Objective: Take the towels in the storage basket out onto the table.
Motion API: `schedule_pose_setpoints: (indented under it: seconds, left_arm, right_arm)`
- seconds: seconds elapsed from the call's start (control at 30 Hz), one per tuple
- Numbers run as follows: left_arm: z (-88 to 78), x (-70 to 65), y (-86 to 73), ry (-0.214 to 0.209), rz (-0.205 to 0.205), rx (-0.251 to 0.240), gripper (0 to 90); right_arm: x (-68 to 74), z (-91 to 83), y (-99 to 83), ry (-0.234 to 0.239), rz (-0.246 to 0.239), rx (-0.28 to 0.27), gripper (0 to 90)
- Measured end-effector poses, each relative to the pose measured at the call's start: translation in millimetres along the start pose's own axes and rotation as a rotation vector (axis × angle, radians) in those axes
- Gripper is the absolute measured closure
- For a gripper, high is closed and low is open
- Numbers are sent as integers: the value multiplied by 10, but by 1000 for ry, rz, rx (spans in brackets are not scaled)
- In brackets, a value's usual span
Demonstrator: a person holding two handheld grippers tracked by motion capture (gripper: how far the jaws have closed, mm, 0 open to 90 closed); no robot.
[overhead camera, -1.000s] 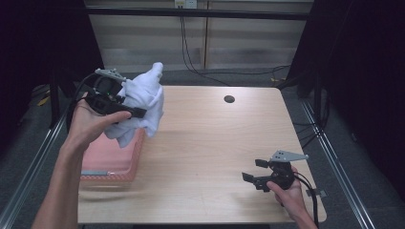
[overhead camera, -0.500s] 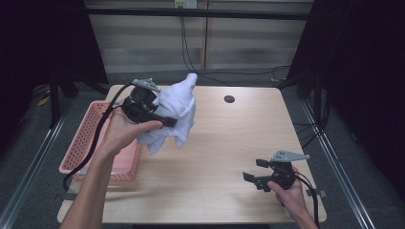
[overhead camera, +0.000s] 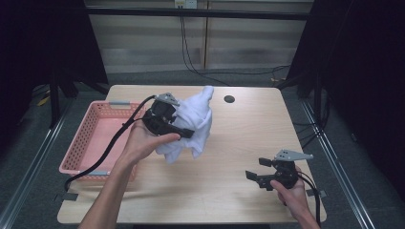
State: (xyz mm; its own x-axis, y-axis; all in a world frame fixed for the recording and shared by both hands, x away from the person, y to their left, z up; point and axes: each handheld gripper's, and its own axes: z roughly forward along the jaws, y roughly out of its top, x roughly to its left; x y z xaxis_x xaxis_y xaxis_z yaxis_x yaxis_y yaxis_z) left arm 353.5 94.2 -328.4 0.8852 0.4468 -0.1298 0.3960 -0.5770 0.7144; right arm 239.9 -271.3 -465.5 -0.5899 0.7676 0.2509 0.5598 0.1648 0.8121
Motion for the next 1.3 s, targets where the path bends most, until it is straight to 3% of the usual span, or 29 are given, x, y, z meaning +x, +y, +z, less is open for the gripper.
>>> schedule_pose_setpoints:
  seconds: [0.07,0.2,0.47,0.53,0.67,0.87,1.07,1.3]
  left_arm:
    - [82,-34,-21,-12,-2,-6,406]
    - [273,-81,-62,-34,21,33,402]
    - [699,-173,-204,-66,12,82,388]
    - [804,-197,-247,-67,33,102,378]
    - [1022,-208,-347,-67,28,152,332]
    - [1185,-206,-439,-60,1,181,263]
    - [1221,-209,-458,-71,14,172,196]
    - [996,-150,-359,-69,53,114,181]
  right_arm:
    - [-8,-9,0,-2,7,-4,164]
    - [-2,0,-3,1,-1,-1,165]
    - [-5,-9,-5,-1,-1,-1,166]
    - [-1,-9,-6,-2,0,2,167]
    - [-2,-20,-5,0,-4,-5,168]
    - [11,-14,-8,1,-3,0,168]
    - [20,-13,-11,3,-9,3,167]
    - [80,36,27,8,-27,7,167]
